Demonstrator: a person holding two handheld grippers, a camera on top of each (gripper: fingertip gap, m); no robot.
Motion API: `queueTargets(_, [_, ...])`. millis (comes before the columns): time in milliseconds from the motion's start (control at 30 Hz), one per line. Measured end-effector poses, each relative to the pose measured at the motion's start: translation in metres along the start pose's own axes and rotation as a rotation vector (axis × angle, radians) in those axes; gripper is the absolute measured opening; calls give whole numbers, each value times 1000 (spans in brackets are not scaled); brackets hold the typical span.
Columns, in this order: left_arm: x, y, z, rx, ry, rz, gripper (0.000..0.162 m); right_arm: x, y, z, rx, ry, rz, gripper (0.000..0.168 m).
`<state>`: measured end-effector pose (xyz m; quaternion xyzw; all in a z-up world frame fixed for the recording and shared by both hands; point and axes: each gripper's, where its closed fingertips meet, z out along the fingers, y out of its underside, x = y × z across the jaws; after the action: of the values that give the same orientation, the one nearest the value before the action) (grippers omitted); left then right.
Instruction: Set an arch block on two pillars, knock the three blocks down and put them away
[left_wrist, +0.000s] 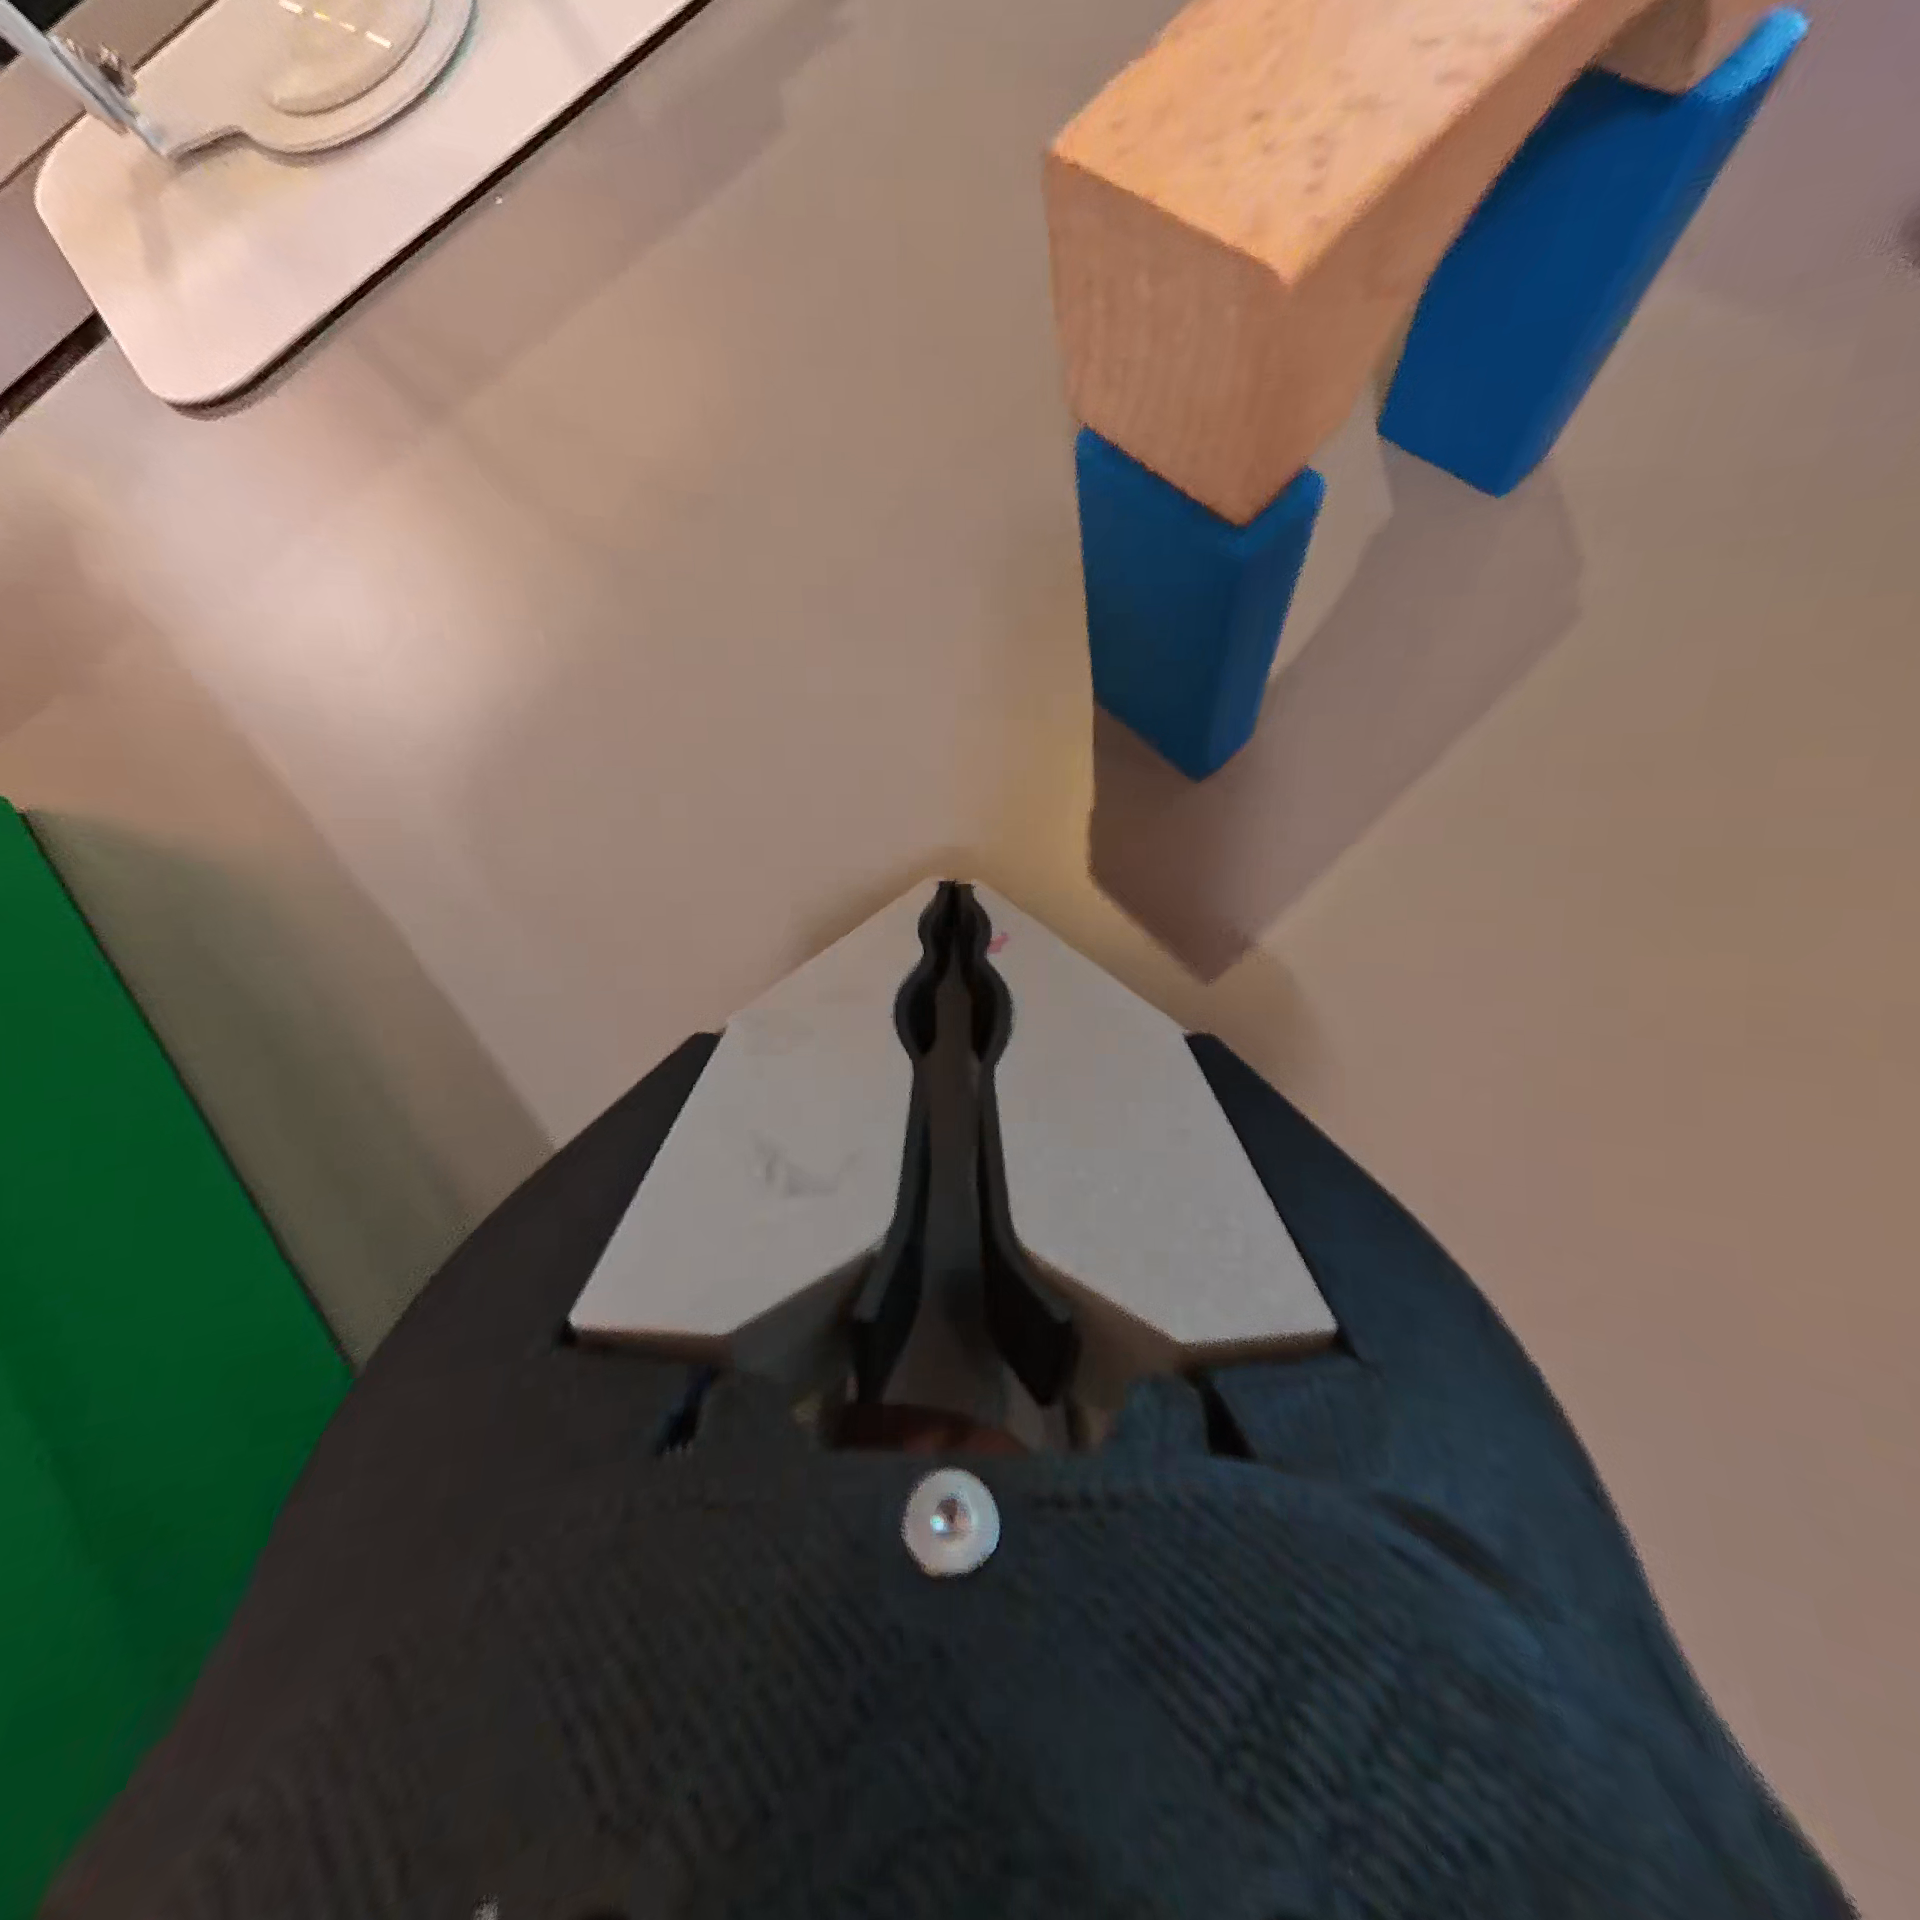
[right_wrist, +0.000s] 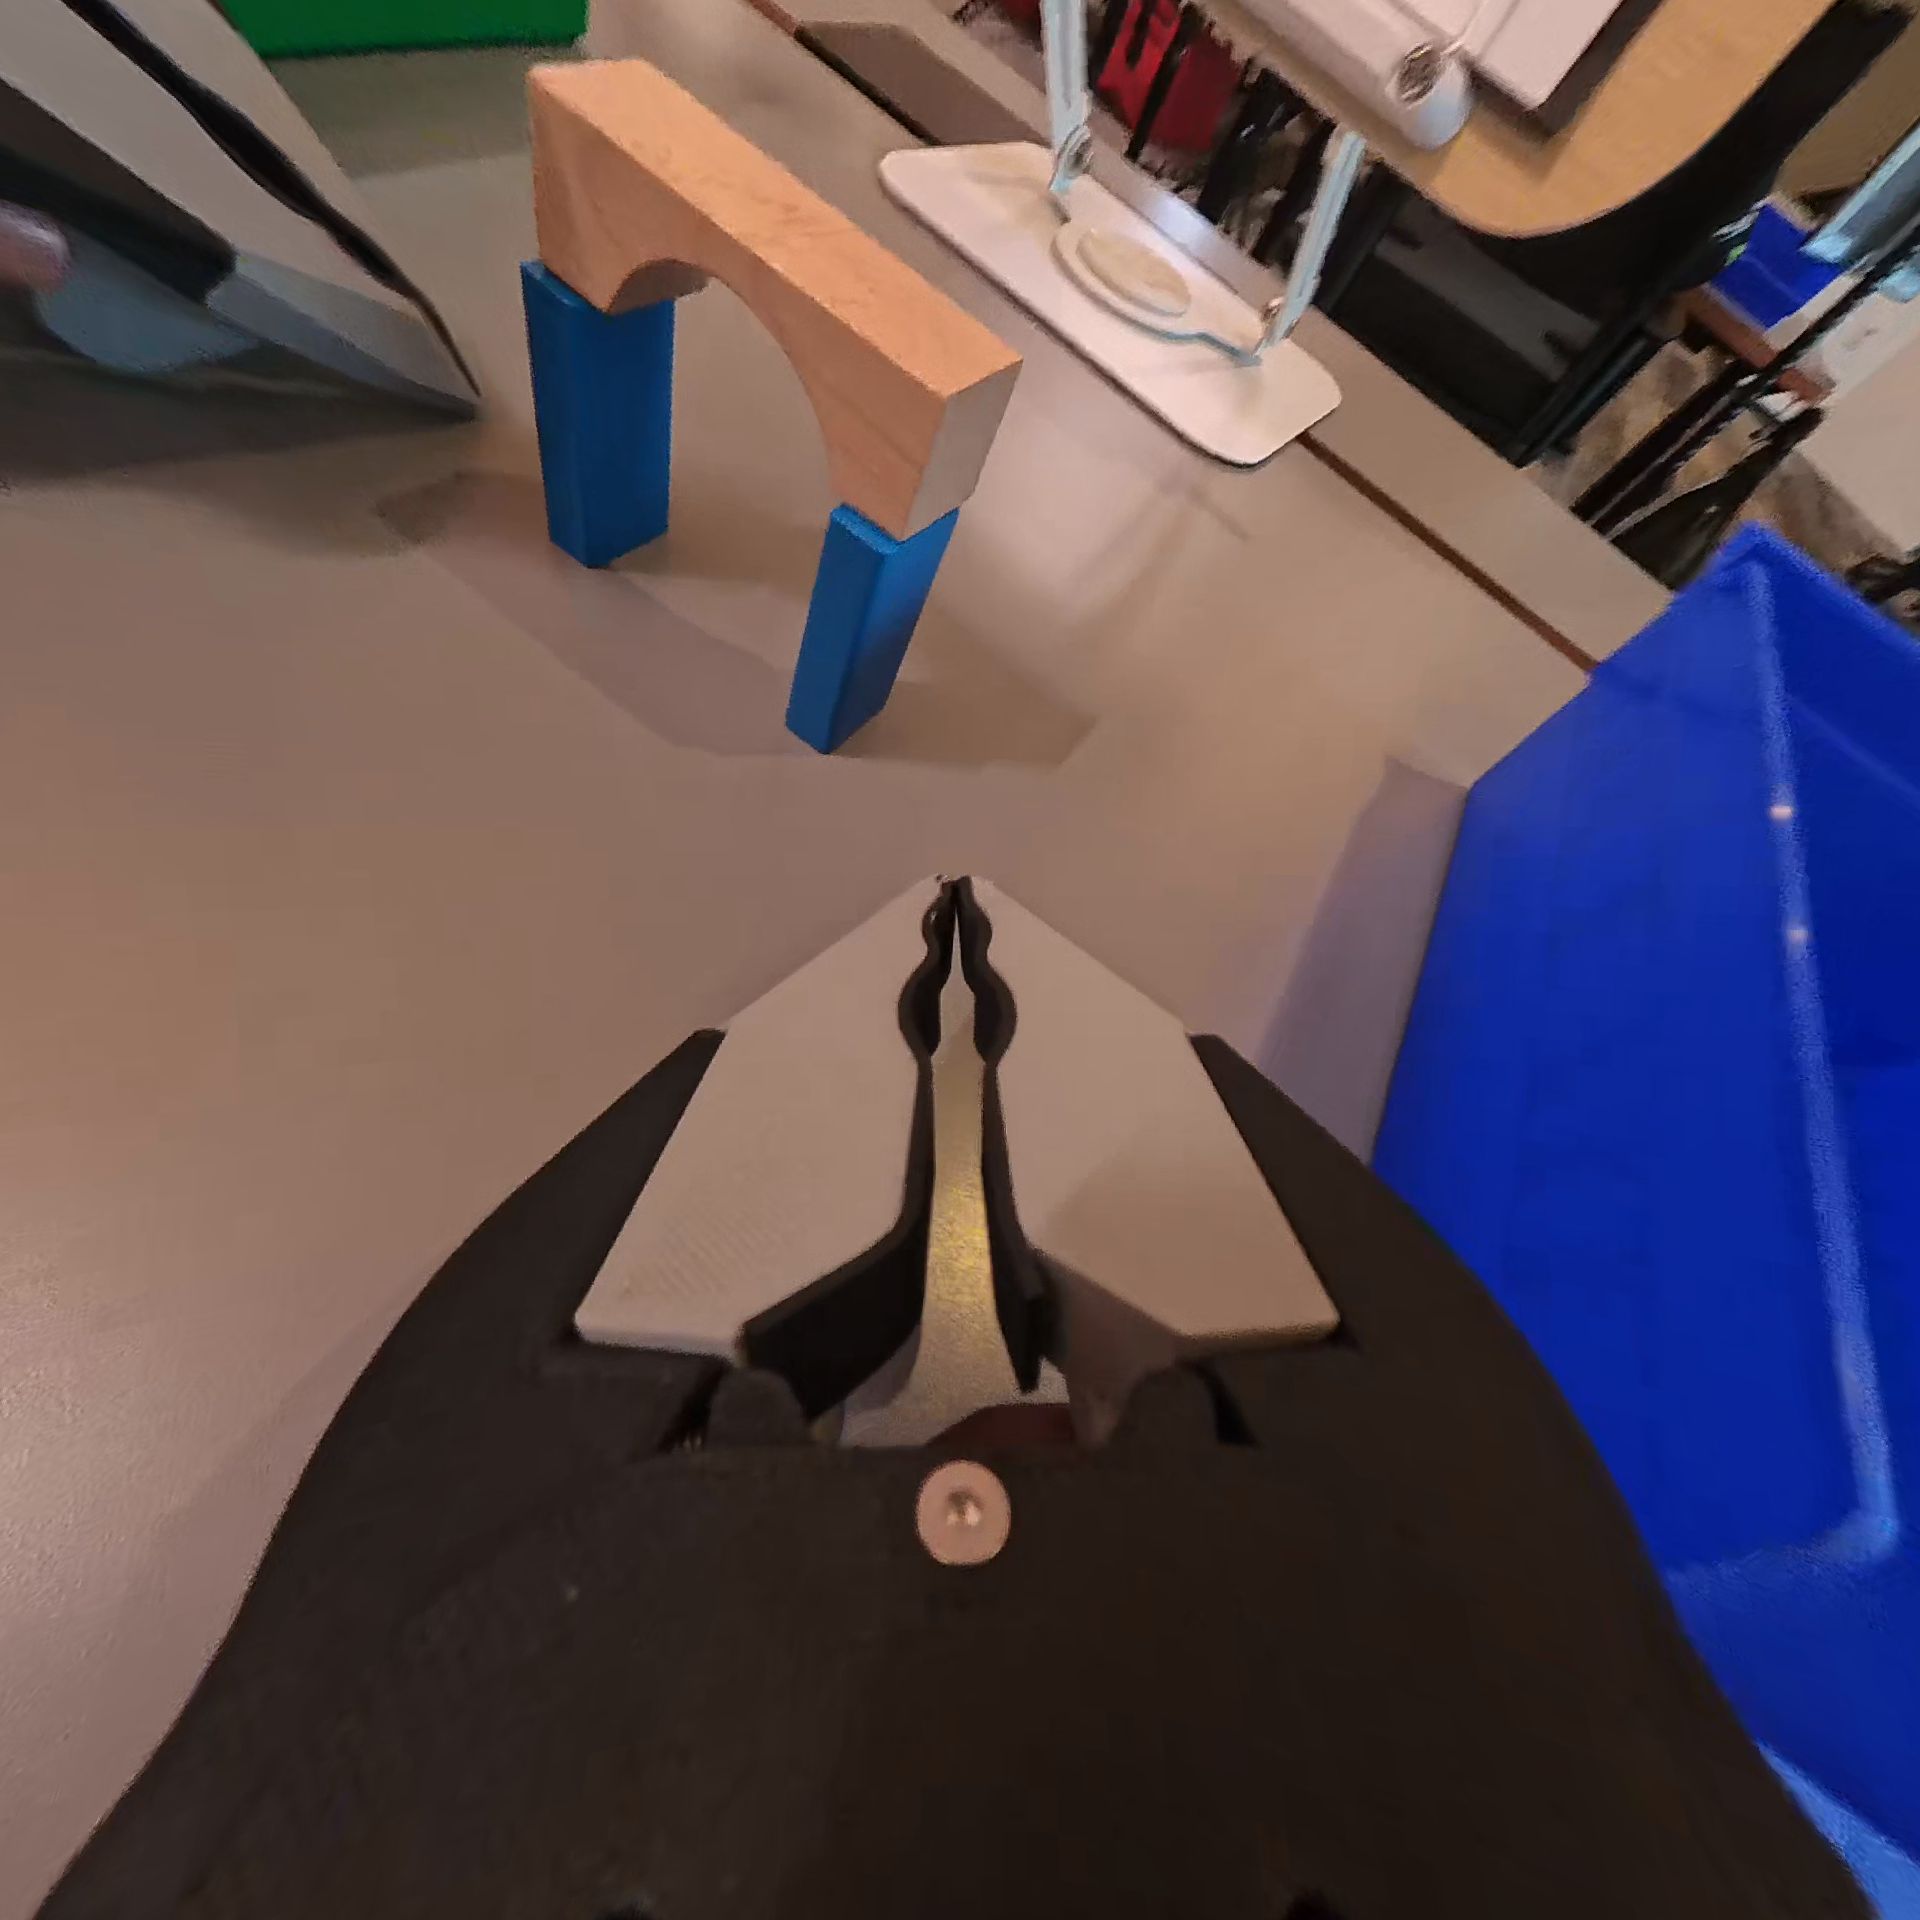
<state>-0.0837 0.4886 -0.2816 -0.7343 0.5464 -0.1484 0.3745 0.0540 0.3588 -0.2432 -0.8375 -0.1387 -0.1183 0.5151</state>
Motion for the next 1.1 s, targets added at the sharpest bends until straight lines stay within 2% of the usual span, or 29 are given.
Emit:
queueTargets(100, [12, -16, 13, -18, 14, -27, 0, 10, -4, -6, 41, 49, 45, 0])
queueTargets(200, [52, -69, 21, 61, 133, -79, 0, 16, -6, -7, 63, 48, 102, 0])
queueTargets(267, [56, -104, 22, 133, 66, -24, 0, 20, -6, -9, 75, 48, 129, 0])
queueTargets(333, [63, -119, 28, 131, 54, 24, 0, 26, -5, -12, 82, 56, 158, 0])
queueTargets(500, [59, -102, 37, 89, 87, 6, 0, 38, -3, -16, 106, 74, 210, 0])
queueTargets(733, [32, -49, 21, 99, 91, -23, 0, 40, 6, -16, 76, 12, 231, 22])
queueTargets(833, [27, -42, 12, 130, 137, -62, 1, 18, 23, -19, -69, -169, 192, 30])
queueTargets(933, [26, -46, 3, 180, 204, -117, 3, 13, 29, -16, -175, -213, 122, 38])
queueTargets(1033, [27, -46, 0, 178, 206, -90, 13, 14, 49, -1, -352, -176, -14, 50])
queueTargets(1100, [28, -42, 2, 166, 178, -50, 12, 14, 47, 2, -364, -158, -48, 35])
